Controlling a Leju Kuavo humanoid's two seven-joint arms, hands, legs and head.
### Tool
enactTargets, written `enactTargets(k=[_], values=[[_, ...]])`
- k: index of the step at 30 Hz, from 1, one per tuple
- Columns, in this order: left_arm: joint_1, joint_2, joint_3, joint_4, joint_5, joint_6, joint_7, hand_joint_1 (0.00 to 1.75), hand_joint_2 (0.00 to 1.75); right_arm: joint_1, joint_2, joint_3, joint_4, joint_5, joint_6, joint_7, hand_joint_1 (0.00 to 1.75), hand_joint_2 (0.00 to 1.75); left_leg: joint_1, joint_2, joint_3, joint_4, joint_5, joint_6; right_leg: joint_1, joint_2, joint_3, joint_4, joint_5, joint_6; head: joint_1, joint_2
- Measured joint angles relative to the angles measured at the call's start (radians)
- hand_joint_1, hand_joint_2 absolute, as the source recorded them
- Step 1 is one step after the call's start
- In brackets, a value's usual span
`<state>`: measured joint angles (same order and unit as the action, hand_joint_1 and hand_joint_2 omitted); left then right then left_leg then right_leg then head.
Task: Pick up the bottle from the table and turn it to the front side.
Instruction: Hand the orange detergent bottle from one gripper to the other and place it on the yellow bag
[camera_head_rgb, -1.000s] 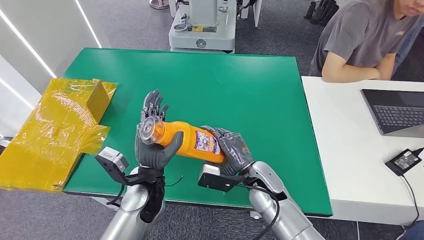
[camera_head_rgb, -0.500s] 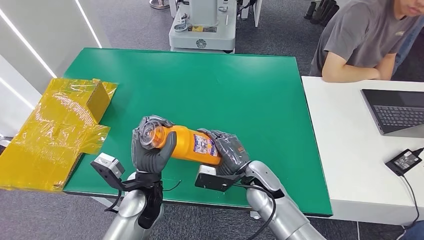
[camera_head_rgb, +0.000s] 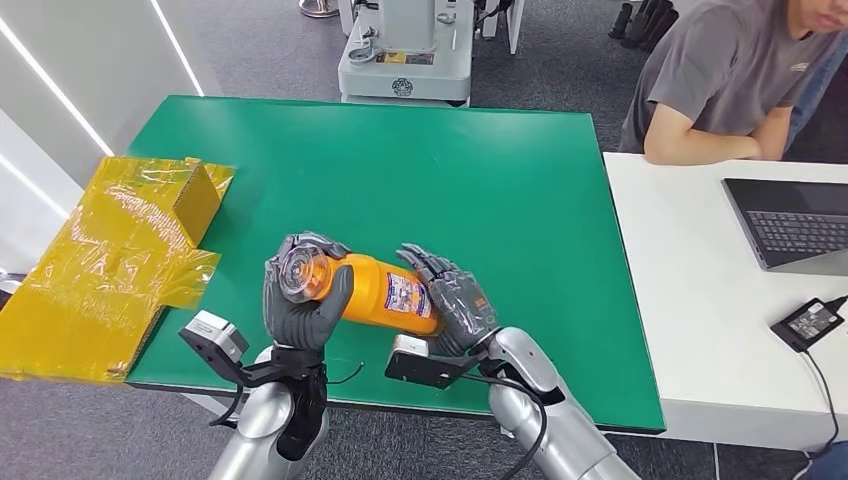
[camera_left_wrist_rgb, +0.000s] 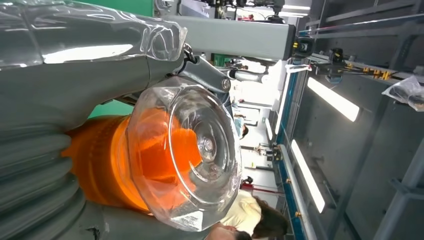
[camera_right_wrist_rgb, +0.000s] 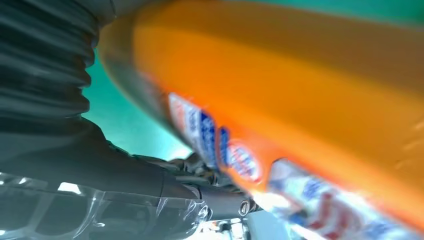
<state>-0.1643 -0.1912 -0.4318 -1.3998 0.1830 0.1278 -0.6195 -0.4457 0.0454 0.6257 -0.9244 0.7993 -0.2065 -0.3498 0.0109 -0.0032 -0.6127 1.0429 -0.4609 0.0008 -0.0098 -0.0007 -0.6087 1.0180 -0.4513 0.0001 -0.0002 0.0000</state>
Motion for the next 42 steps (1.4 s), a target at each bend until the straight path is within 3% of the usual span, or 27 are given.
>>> enactTargets(k=[1,8,18,24,28,32,42], values=[[0.000,-0.001,0.000,-0.001,0.000,0.000,0.000,1.75,1.75,0.003,0.001,-0.002,-0.002,-0.005,-0.008,0.004,0.00,0.00,0.000,0.000,0.000,0.000,0.000,0.000,0.000,0.000,0.000,0.000,0.000,0.000,0.000,0.000],[0.000,-0.003,0.002,-0.010,0.008,0.007,0.000,1.75,1.75,0.036,0.003,-0.018,-0.050,-0.073,-0.089,-0.008,0.00,0.00,0.000,0.000,0.000,0.000,0.000,0.000,0.000,0.000,0.000,0.000,0.000,0.000,0.000,0.000],[0.008,-0.003,0.007,-0.013,0.018,0.027,-0.002,1.75,1.75,0.075,0.008,-0.031,-0.178,-0.242,-0.160,-0.108,0.00,0.00,0.000,0.000,0.000,0.000,0.000,0.000,0.000,0.000,0.000,0.000,0.000,0.000,0.000,0.000],[0.006,0.000,0.008,-0.013,0.032,0.057,-0.011,1.75,1.75,0.114,0.007,-0.024,-0.322,-0.420,-0.143,-0.194,0.00,0.00,0.000,0.000,0.000,0.000,0.000,0.000,0.000,0.000,-0.001,0.000,0.000,0.000,0.000,0.000],[0.006,0.008,0.008,-0.013,0.041,0.076,-0.018,1.75,1.75,0.148,0.005,-0.006,-0.424,-0.462,-0.112,-0.215,0.00,0.00,0.000,0.000,0.000,0.000,0.000,0.000,0.000,0.000,-0.001,0.000,0.000,0.000,0.000,0.000],[0.006,0.014,0.008,-0.013,0.042,0.083,-0.019,1.75,1.75,0.171,0.001,0.002,-0.481,-0.478,-0.110,-0.231,0.00,1.75,0.000,0.000,0.000,0.000,0.000,0.000,0.000,0.000,-0.001,0.000,0.000,0.000,0.000,0.000],[0.001,0.030,0.022,-0.025,-0.026,0.122,-0.037,1.75,1.75,0.240,-0.003,-0.004,-0.599,-0.597,-0.117,-0.305,0.00,1.75,0.000,0.000,0.000,0.000,0.000,0.000,0.000,0.000,-0.001,0.000,-0.001,0.000,0.000,0.000]])
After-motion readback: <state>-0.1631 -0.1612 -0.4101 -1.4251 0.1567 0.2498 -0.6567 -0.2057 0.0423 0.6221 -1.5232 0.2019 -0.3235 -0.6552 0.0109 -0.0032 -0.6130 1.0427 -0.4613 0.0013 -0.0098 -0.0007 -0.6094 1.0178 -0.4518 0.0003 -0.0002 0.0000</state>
